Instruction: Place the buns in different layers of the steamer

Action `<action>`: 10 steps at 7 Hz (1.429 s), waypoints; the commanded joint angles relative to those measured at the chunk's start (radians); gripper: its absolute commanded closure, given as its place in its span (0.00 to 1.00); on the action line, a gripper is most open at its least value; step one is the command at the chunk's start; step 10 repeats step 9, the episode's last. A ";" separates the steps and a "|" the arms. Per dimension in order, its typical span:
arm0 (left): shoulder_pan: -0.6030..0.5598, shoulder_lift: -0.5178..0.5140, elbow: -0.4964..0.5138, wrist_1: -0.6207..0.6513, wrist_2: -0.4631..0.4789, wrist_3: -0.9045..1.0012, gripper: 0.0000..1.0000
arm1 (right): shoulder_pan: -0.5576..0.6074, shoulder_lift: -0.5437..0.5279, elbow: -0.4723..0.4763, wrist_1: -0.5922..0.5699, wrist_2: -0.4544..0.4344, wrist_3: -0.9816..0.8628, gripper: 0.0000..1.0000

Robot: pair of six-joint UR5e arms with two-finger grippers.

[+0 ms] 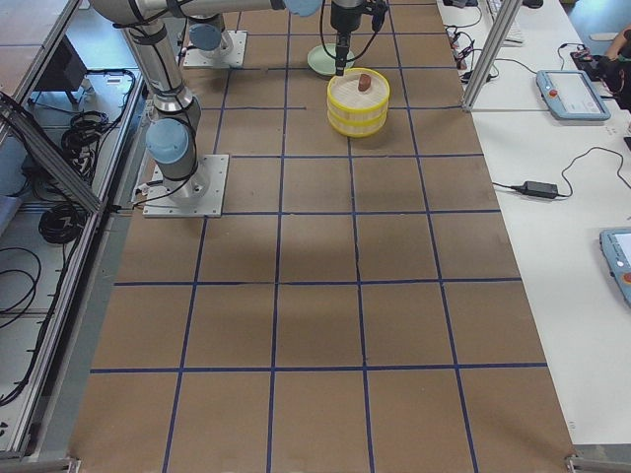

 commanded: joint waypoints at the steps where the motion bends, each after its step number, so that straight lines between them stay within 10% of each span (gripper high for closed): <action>1: 0.001 0.000 -0.002 0.000 -0.005 -0.014 0.00 | 0.001 0.001 0.000 -0.002 -0.001 -0.001 0.00; 10: -0.066 -0.003 -0.003 0.015 0.001 -0.056 0.00 | 0.000 0.002 0.000 -0.005 0.001 -0.001 0.00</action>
